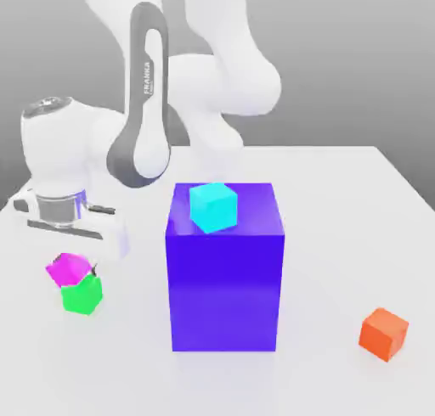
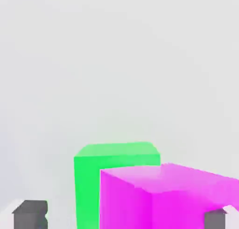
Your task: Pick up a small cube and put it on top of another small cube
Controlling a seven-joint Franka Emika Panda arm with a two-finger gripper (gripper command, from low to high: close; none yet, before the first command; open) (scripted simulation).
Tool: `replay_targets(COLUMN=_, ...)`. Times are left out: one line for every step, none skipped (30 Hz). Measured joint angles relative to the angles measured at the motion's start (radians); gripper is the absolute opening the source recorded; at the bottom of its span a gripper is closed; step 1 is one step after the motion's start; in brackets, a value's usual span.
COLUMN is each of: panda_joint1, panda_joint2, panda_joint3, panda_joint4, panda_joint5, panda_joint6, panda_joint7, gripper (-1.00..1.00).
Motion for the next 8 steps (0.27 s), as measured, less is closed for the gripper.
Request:
replay_targets(panda_joint1=-0.007, panda_joint2=0.016, panda_joint3=0.014, panda_joint4=0.001, panda_joint5=0.020, panda_joint6=0.015, panda_joint7=-0.014, gripper=1.00)
replay_targets(panda_joint1=-0.007, panda_joint2=0.006, panda_joint3=0.008, panda_joint4=0.000, panda_joint5=0.003, panda_joint6=0.006, panda_joint7=-0.002, gripper=1.00)
replay_targets(panda_joint1=-0.014, panda_joint2=-0.019, panda_joint3=0.002, panda_joint4=-0.002, panda_joint5=-0.031, panda_joint6=-0.015, panda_joint7=0.022, gripper=1.00)
replay_targets(panda_joint1=-0.026, panda_joint2=-0.050, panda_joint3=0.001, panda_joint4=-0.003, panda_joint5=-0.068, panda_joint6=-0.043, panda_joint7=0.048, gripper=1.00)
replay_targets(panda_joint1=-0.043, panda_joint2=-0.085, panda_joint3=0.003, panda_joint4=-0.005, panda_joint5=-0.102, panda_joint6=-0.074, panda_joint7=0.072, gripper=1.00)
replay_targets(panda_joint1=-0.043, panda_joint2=-0.121, panda_joint3=0.005, panda_joint4=-0.007, panda_joint5=-0.131, panda_joint6=-0.107, panda_joint7=0.092, gripper=1.00)
replay_targets(panda_joint1=-0.052, panda_joint2=-0.157, panda_joint3=0.012, panda_joint4=-0.008, panda_joint5=-0.155, panda_joint6=-0.142, panda_joint7=0.109, gripper=1.00)
replay_targets(panda_joint1=-0.060, panda_joint2=-0.194, panda_joint3=0.018, panda_joint4=-0.010, panda_joint5=-0.175, panda_joint6=-0.176, panda_joint7=0.123, gripper=1.00)
